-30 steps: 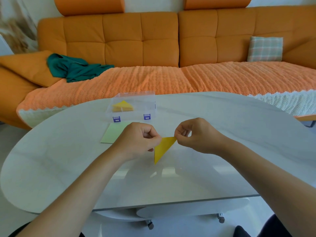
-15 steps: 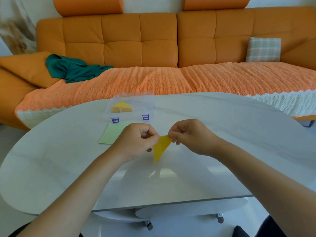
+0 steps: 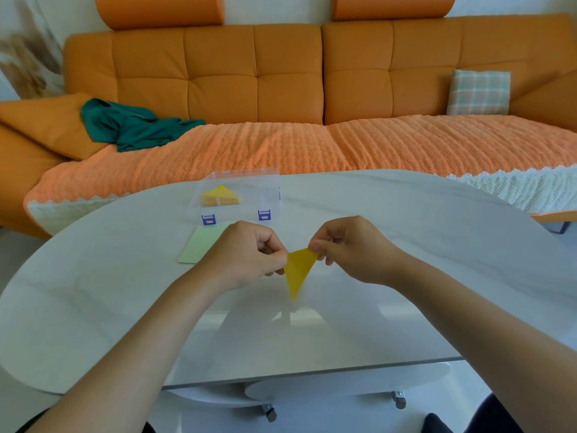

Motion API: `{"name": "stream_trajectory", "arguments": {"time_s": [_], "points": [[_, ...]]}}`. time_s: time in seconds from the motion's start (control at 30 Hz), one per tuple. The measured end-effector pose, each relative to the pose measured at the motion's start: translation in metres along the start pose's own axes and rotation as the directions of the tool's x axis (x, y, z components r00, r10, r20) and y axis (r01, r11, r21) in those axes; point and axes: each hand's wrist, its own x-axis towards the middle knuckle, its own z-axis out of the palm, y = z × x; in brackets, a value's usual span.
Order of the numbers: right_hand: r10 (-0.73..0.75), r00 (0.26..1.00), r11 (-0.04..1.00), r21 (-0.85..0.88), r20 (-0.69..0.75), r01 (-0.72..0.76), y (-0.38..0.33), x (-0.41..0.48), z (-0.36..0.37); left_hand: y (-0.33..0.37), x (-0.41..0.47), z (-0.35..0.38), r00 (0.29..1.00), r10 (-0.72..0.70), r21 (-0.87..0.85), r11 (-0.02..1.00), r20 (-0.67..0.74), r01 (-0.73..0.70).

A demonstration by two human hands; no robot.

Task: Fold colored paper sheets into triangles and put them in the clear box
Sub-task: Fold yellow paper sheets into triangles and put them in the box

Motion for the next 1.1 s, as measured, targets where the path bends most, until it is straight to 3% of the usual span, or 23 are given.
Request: {"name": "stream_trajectory", "arguments": {"time_s": [0.27, 0.43, 0.5, 0.6, 0.8, 0.97, 1.1], "points": [[0.044, 0.999, 0.999, -0.013, -0.013, -0.044, 0.002, 0.001, 0.005, -0.006, 0.001, -0.004, 1.000, -0.002, 0.049, 0.999, 0.006, 0.001], [0.074, 0.997, 0.997, 0.000, -0.027, -0.074, 0.001, 0.000, 0.008, -0.011, 0.002, -0.008, 0.972, 0.121, 0.323, 0.945, -0.204, -0.050], [0.071, 0.997, 0.997, 0.022, -0.025, -0.071, -0.001, -0.002, 0.010, -0.009, 0.001, -0.001, 0.952, 0.180, 0.208, 0.969, -0.247, -0.129], [0.034, 0.998, 0.998, 0.051, -0.048, -0.031, -0.006, -0.005, 0.015, -0.005, 0.000, 0.014, 0.978, 0.160, 0.066, 0.986, -0.134, -0.152], [0.061, 0.994, 0.997, 0.044, -0.089, -0.057, -0.007, -0.006, 0.017, -0.007, 0.000, 0.023, 0.983, 0.145, 0.053, 0.989, -0.112, -0.139], [0.136, 0.980, 0.990, -0.007, -0.148, -0.138, 0.002, -0.003, 0.003, -0.014, 0.007, 0.007, 0.980, 0.097, 0.067, 0.994, -0.173, -0.086], [0.084, 0.981, 0.996, 0.052, -0.177, -0.076, 0.002, -0.004, 0.004, -0.015, 0.005, 0.008, 0.995, 0.071, 0.105, 0.992, -0.064, -0.064]]}}
